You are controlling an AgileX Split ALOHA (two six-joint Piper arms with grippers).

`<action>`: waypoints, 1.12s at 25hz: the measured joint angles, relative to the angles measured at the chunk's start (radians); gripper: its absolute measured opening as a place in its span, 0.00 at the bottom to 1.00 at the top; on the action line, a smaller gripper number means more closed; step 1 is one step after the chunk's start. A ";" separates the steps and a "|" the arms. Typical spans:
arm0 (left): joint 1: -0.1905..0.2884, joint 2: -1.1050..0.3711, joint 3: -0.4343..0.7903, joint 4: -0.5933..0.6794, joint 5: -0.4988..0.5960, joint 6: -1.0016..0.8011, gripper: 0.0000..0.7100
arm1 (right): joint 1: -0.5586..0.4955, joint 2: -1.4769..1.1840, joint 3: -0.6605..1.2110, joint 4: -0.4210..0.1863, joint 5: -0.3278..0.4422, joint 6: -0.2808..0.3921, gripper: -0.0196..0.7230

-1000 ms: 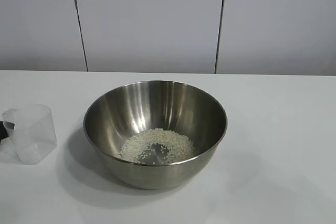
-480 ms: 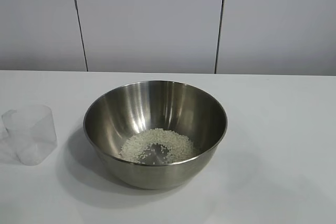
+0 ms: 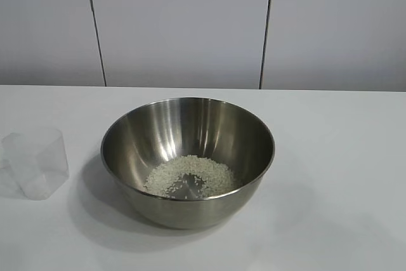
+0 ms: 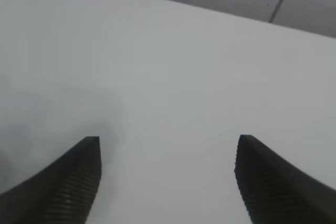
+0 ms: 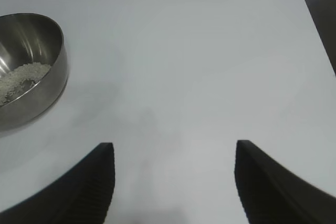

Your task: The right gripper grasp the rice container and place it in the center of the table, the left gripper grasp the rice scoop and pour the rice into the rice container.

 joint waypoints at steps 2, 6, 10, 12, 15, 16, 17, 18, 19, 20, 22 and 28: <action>0.031 -0.088 -0.021 0.063 0.058 -0.076 0.73 | 0.000 0.000 0.000 0.000 0.000 0.000 0.63; 0.040 -0.283 -0.025 0.153 0.174 -0.190 0.73 | 0.000 0.000 0.000 0.000 0.000 0.000 0.63; 0.010 -0.503 -0.025 0.163 0.272 -0.231 0.74 | 0.000 0.000 0.000 0.000 0.000 0.000 0.63; -0.033 -0.625 -0.025 0.162 0.332 -0.235 0.74 | 0.000 0.000 0.000 0.000 0.000 0.000 0.63; -0.116 -0.778 -0.025 0.152 0.478 -0.236 0.74 | 0.000 0.000 0.000 0.000 0.000 0.000 0.63; -0.160 -0.841 -0.025 0.141 0.540 -0.229 0.74 | 0.000 0.000 0.000 0.000 0.001 0.000 0.63; -0.200 -0.886 -0.025 0.128 0.604 -0.216 0.74 | 0.000 0.000 0.000 0.000 0.001 0.000 0.63; -0.234 -0.940 -0.024 0.112 0.657 -0.200 0.74 | 0.000 0.000 0.000 0.000 0.001 0.000 0.63; -0.269 -0.986 -0.024 0.098 0.723 -0.177 0.74 | 0.000 0.000 0.000 0.000 0.001 0.000 0.63; -0.320 -1.050 -0.024 0.079 0.783 -0.138 0.74 | 0.000 0.000 0.000 0.000 0.001 0.000 0.63; -0.398 -1.152 -0.024 0.021 0.938 -0.021 0.74 | 0.000 0.000 0.000 0.000 0.001 0.000 0.63; -0.528 -1.459 -0.024 -0.251 1.440 0.343 0.74 | 0.000 0.000 0.000 0.000 0.001 0.000 0.63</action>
